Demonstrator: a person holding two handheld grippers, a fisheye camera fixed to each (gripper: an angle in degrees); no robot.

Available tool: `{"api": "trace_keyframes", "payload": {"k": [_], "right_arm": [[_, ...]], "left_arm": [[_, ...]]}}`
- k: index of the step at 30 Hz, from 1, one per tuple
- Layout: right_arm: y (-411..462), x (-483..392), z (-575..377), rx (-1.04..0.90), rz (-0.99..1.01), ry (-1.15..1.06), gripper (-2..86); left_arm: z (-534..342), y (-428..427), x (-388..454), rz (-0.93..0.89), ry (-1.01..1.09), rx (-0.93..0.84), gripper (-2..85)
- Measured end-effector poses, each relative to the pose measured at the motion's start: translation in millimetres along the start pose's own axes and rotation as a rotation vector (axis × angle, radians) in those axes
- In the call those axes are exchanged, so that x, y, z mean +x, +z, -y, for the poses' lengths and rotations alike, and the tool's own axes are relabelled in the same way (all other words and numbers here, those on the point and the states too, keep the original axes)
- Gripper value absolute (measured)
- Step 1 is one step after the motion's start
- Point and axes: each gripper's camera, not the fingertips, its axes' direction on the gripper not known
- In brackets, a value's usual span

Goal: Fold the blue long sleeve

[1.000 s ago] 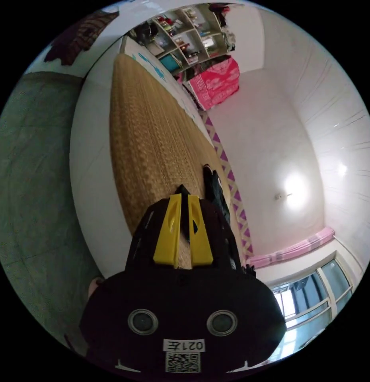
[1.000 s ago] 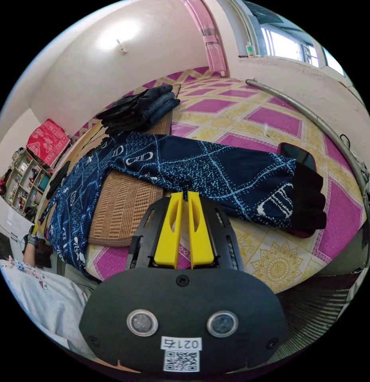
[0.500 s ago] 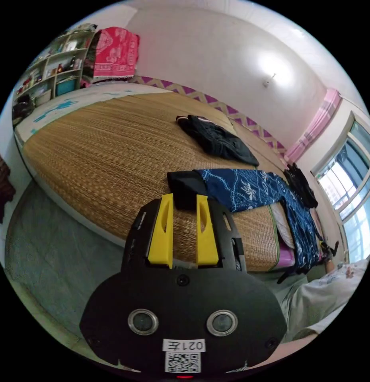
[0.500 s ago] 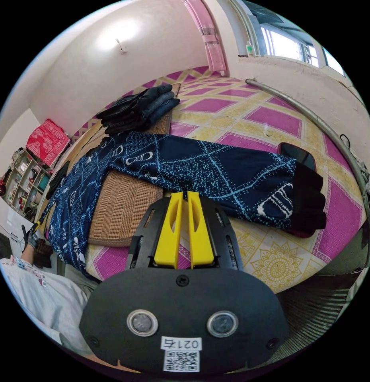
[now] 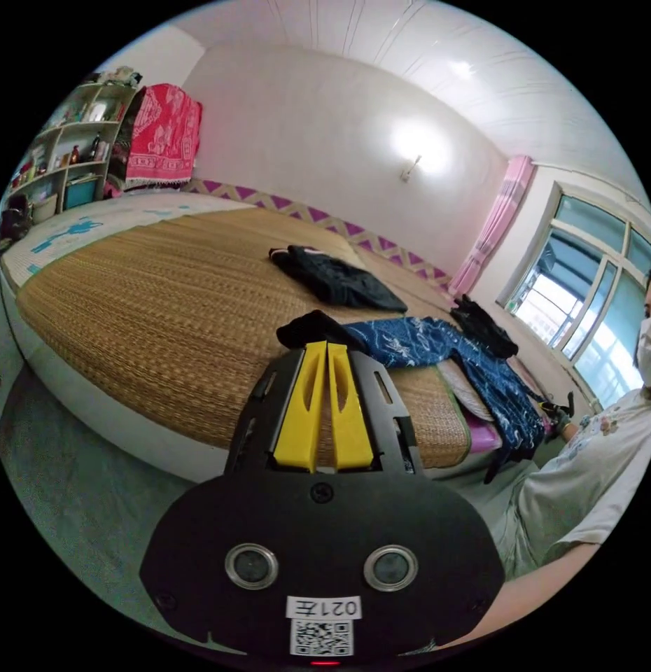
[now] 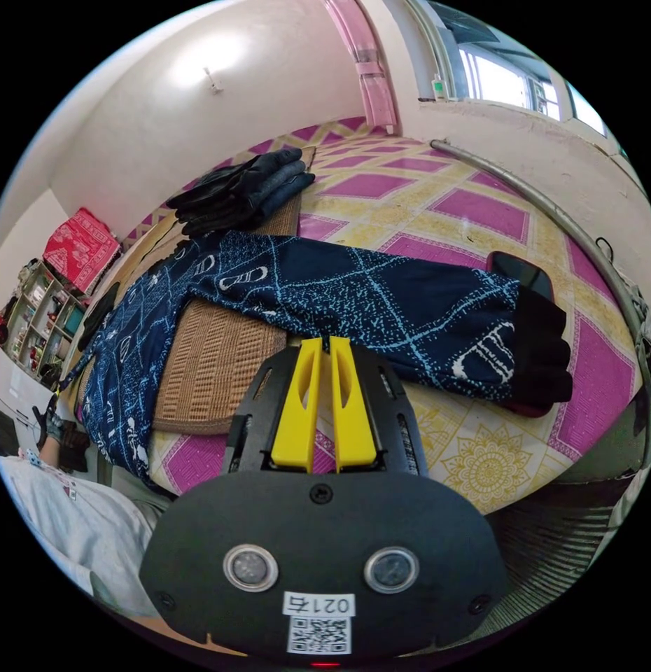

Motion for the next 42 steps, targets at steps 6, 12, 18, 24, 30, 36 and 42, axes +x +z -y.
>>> {"api": "trace_keyframes", "payload": {"k": [6, 12, 18, 24, 30, 36, 42], "right_arm": [[-1, -2, -1, 0.001, -0.005, -0.004, 0.7], [-2, -1, -2, 0.000, 0.001, 0.000, 0.7], [-2, -5, -2, 0.001, -0.013, -0.005, 0.7], [-2, -6, -2, 0.000, -0.012, -0.002, 0.7], [-2, -6, -2, 0.001, -0.004, 0.002, 0.6], [-1, -8, -1, 0.001, -0.004, 0.002, 0.7], [0, -11, 0, 0.001, -0.006, 0.002, 0.7]], "left_arm": [[-31, 0, -6, -0.048, -0.026, -0.101, -0.9], [-29, -7, -4, -0.013, -0.043, -0.064, 0.1], [-12, 2, -6, -0.021, -0.014, -0.148, 5.2], [-13, -19, 16, -0.118, 0.112, -0.041, 0.0], [-63, -20, -12, -0.148, -0.045, -0.127, -0.8], [-65, -46, -9, -0.173, -0.085, 0.051, -0.7], [-25, -21, 20, -0.060, -0.041, -0.022, 2.5]]}}
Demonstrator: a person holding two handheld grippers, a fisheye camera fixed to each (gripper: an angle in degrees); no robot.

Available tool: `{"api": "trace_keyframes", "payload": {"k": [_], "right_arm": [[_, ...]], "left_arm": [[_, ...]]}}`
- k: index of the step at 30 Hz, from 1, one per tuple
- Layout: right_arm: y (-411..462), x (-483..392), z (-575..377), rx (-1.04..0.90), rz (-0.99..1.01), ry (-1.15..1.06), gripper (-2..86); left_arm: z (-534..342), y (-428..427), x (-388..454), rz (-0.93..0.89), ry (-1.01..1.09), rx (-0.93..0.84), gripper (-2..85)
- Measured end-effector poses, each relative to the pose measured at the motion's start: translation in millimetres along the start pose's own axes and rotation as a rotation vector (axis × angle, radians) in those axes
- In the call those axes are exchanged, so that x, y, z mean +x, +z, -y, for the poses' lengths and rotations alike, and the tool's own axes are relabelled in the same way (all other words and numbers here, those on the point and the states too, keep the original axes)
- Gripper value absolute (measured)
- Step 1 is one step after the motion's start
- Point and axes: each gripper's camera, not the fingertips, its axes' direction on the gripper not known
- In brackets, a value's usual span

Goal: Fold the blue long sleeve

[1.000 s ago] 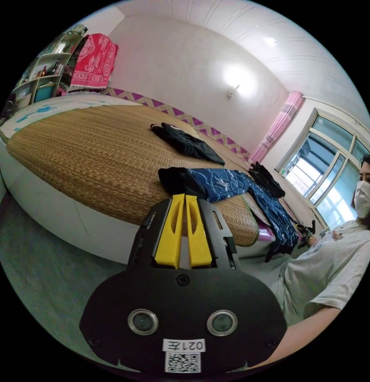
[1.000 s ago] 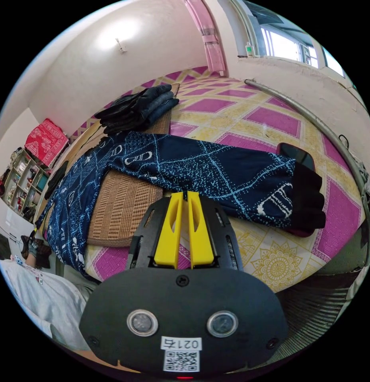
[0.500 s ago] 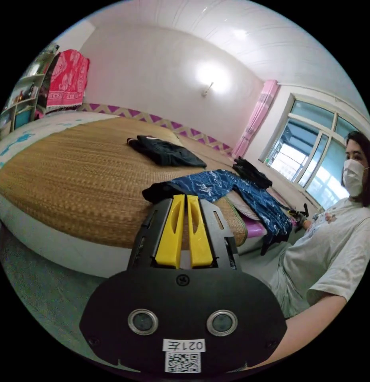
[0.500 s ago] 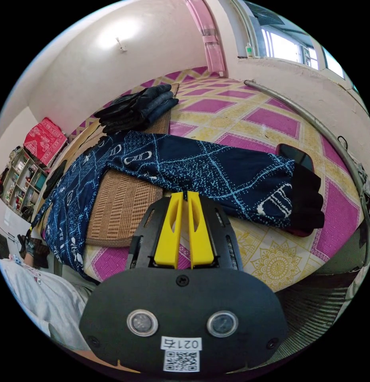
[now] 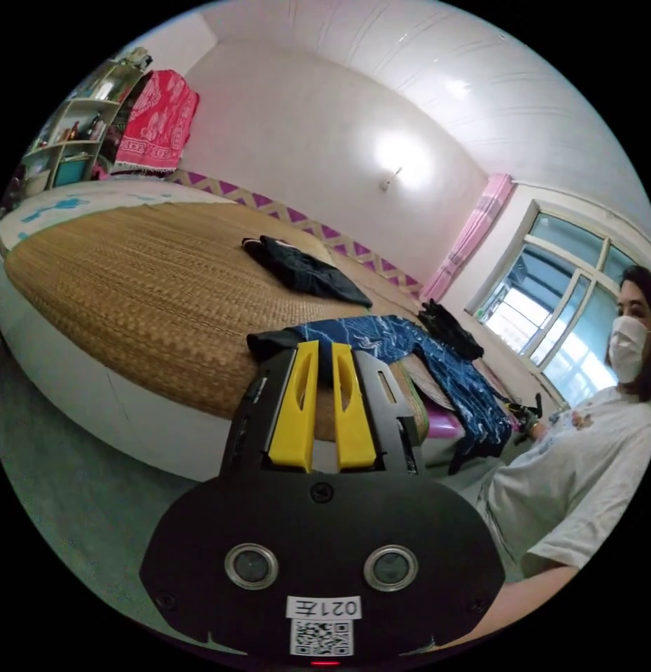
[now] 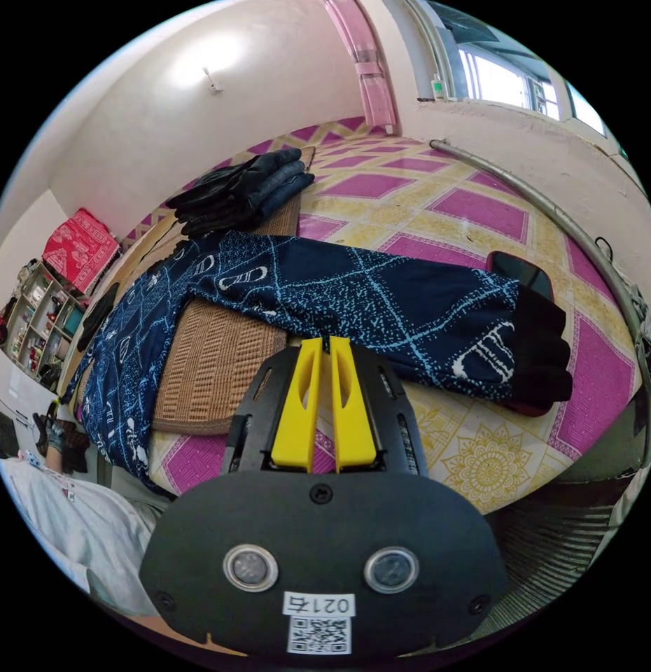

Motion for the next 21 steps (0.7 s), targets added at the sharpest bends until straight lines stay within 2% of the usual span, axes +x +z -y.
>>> {"api": "trace_keyframes", "payload": {"k": [3, 5, 8, 10, 12, 14, 16, 21], "right_arm": [[1, -3, 0, 0.003, -0.010, -0.008, 0.7], [1, -6, 0, 0.005, -0.020, -0.015, 0.7], [2, -7, 1, 0.006, -0.018, -0.015, 0.7], [2, -6, 1, 0.007, -0.012, -0.012, 0.7], [2, -7, 1, 0.006, -0.010, -0.011, 0.7], [3, -8, 2, 0.007, -0.011, -0.012, 0.7], [3, -9, 3, 0.007, -0.012, -0.012, 0.8], [4, -11, 4, 0.008, -0.014, -0.015, 0.8]], "left_arm": [[-5, 9, -11, 0.167, -0.065, -0.119, 3.6], [-17, -2, -22, 0.129, -0.123, -0.080, 3.1], [-36, -26, -25, 0.216, -0.186, -0.018, 0.2], [-53, -45, -26, 0.132, -0.250, 0.110, -0.2], [-60, -49, -22, 0.098, -0.278, 0.165, 0.2], [-63, -43, -18, 0.068, -0.324, 0.176, 2.4], [-63, -26, -16, 0.002, -0.412, 0.174, 8.1], [-61, -1, -1, -0.023, -0.583, 0.197, 12.1]]}}
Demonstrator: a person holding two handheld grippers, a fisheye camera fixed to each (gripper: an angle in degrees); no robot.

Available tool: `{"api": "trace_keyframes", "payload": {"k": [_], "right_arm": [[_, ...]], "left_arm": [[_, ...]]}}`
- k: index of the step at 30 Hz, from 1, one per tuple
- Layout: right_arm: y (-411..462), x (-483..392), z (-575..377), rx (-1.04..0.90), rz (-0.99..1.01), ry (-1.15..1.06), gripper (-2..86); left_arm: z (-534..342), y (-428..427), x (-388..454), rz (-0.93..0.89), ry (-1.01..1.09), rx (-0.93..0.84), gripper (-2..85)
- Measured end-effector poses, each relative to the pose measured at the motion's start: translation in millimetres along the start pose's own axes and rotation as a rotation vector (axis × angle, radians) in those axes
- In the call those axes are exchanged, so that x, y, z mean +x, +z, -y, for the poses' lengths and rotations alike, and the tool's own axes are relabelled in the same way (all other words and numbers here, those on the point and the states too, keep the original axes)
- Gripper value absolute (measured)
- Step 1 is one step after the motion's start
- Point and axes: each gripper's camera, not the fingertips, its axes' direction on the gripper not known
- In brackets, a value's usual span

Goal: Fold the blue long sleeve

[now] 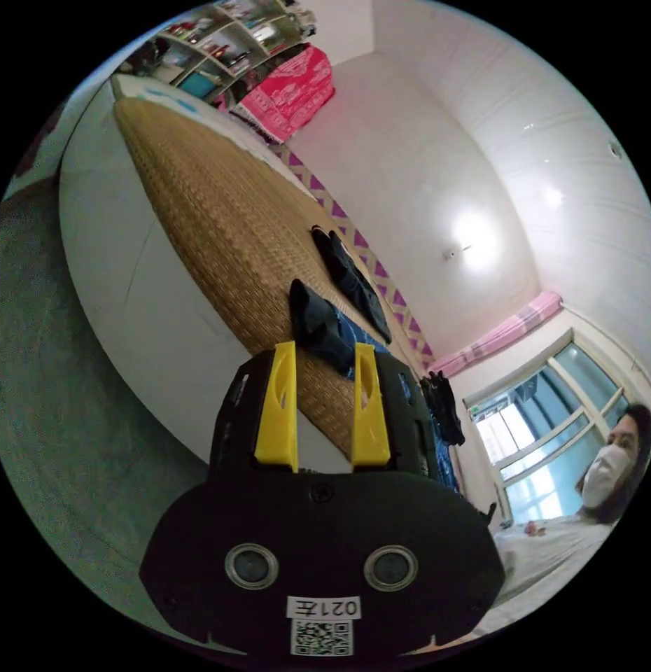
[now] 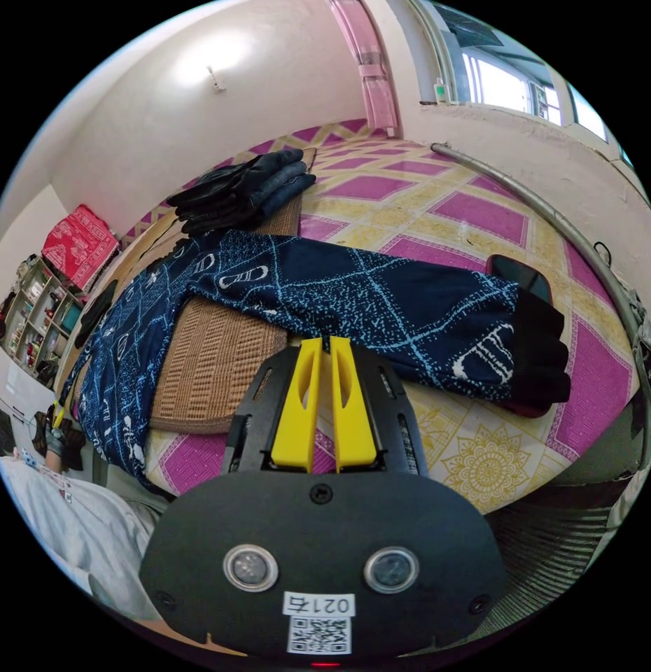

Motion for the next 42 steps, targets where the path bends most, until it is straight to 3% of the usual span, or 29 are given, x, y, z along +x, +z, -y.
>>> {"api": "trace_keyframes", "payload": {"k": [7, 11, 14, 17, 20, 26, 32, 37, 42], "right_arm": [[2, -4, 2, 0.004, -0.006, -0.007, 0.9], [3, -5, 3, 0.005, -0.006, -0.007, 0.9], [4, -6, 4, 0.006, -0.004, -0.008, 0.9], [5, -6, 5, 0.007, 0.002, -0.006, 0.9], [5, -7, 6, 0.007, 0.003, -0.005, 0.9], [8, -13, 7, 0.012, -0.028, -0.023, 0.9], [9, -17, 8, 0.016, -0.053, -0.029, 1.3], [9, -15, 9, 0.022, -0.026, -0.032, 3.0], [9, -18, 8, 0.035, -0.031, -0.064, 5.4]], "left_arm": [[-10, 15, 19, 0.000, -0.144, 0.040, 12.6], [-16, 33, 38, -0.046, -0.148, 0.013, 11.1], [-20, 55, 64, 0.020, -0.119, 0.001, 10.0], [-24, 69, 84, 0.113, -0.140, 0.027, 5.6], [-27, 75, 119, 0.096, -0.077, 0.065, 0.3], [-19, 98, 268, 0.066, 0.198, 0.139, -0.9], [-40, 175, 489, -0.006, 0.566, 0.084, -0.9], [-134, 318, 670, -0.145, 0.844, -0.122, -0.9], [-260, 491, 751, -0.274, 0.881, -0.383, -0.9]]}}
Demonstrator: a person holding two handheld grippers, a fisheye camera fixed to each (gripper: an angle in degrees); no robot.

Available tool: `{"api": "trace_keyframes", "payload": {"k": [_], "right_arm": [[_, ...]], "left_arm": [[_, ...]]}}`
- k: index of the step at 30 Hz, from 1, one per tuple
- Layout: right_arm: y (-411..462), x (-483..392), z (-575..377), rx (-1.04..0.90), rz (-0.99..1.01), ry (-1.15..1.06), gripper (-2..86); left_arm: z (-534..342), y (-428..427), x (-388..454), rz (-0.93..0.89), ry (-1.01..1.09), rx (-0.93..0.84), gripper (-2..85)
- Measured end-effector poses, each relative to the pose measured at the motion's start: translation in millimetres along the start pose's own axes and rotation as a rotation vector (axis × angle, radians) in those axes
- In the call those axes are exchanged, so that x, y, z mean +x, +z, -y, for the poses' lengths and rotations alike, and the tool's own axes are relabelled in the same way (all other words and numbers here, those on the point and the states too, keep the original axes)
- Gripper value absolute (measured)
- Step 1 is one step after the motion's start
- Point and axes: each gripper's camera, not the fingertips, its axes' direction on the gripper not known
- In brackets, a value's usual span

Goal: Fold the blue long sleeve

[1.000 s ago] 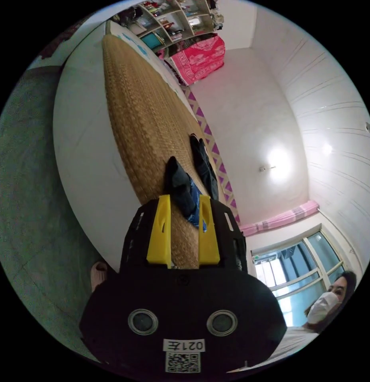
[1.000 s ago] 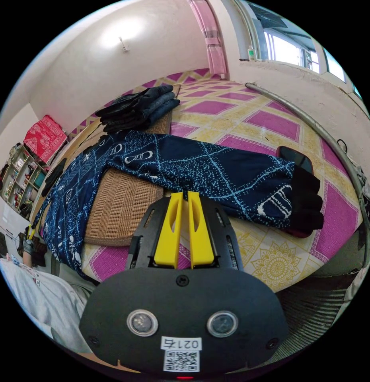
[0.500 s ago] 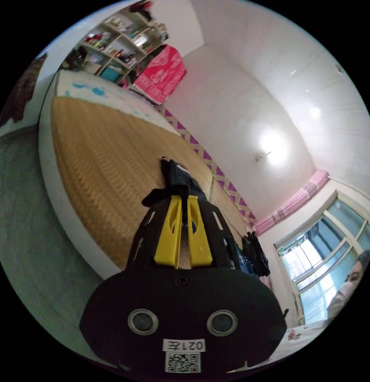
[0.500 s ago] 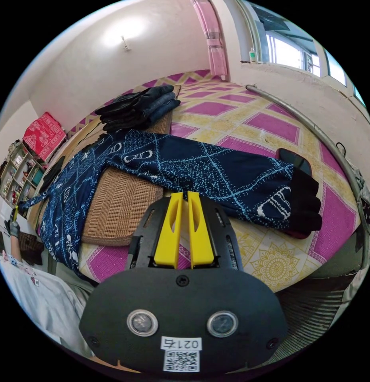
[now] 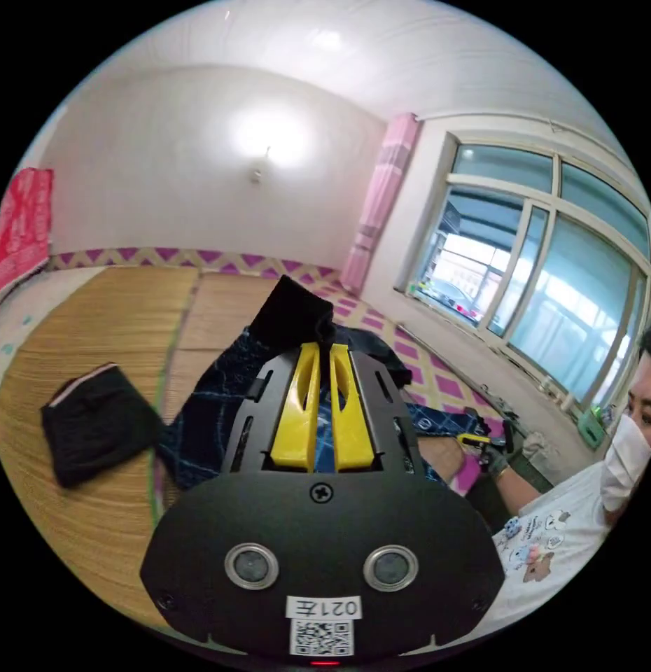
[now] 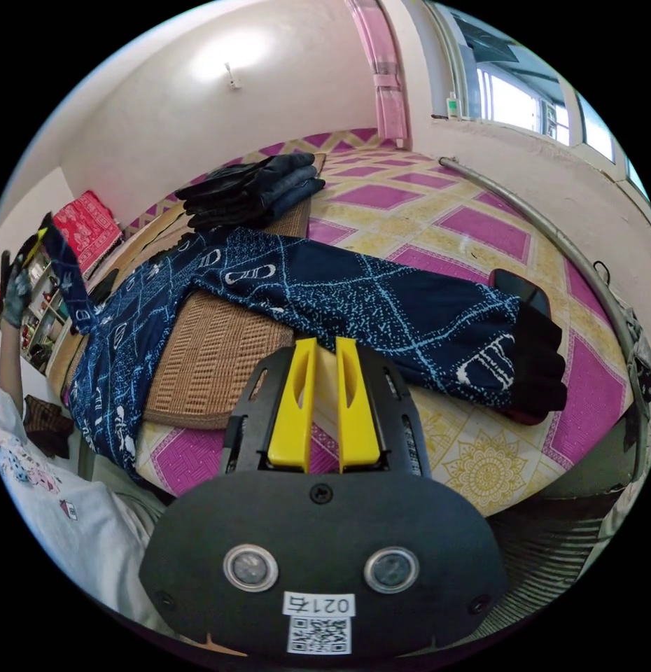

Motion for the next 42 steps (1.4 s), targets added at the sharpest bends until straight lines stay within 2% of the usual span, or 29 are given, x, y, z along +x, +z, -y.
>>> {"api": "trace_keyframes", "payload": {"k": [4, 7, 14, 17, 19, 22, 26, 28, 30, 35, 36, 40, 42], "right_arm": [[0, -2, -1, 0.009, -0.015, -0.023, 5.7], [-1, 2, -1, 0.013, 0.002, -0.015, 5.7], [-2, 9, 0, 0.018, 0.012, -0.010, 5.6], [-3, 13, 0, 0.019, 0.013, -0.007, 5.5], [-3, 15, 0, 0.021, 0.015, -0.007, 5.4], [-4, 18, 0, 0.021, 0.021, -0.009, 5.4], [-6, 24, 0, 0.017, 0.026, -0.007, 5.5], [-7, 27, -1, 0.023, 0.028, -0.005, 5.4], [-10, 30, -2, 0.034, 0.034, -0.004, 5.2], [-20, 40, -8, 0.077, 0.064, -0.009, 5.0], [-24, 42, -10, 0.095, 0.069, -0.004, 5.1], [-68, 73, -41, 0.242, 0.072, 0.173, 5.8], [-88, 100, -62, 0.299, 0.024, 0.332, 7.2]], "left_arm": [[-26, 189, 34, -0.045, -0.052, -0.221, -0.9], [-51, 283, 55, -0.034, -0.047, -0.368, -0.9], [-31, 339, 117, -0.063, 0.064, -0.296, -0.8], [-39, 400, 121, -0.034, 0.016, -0.405, -0.3], [-52, 446, 116, -0.082, -0.030, -0.533, 1.6], [-44, 447, 124, -0.230, 0.000, -0.441, 5.9], [-35, 443, 139, -0.346, 0.116, -0.390, 6.7], [-28, 432, 127, -0.279, 0.078, -0.299, 4.7], [-24, 434, 110, -0.174, -0.004, -0.289, 2.0], [-36, 497, 95, -0.077, -0.036, -0.529, 0.8], [-36, 496, 96, -0.071, -0.045, -0.486, 0.7], [-38, 491, 102, -0.063, 0.006, -0.491, -0.1], [-40, 472, 101, -0.104, 0.000, -0.398, -0.6]]}}
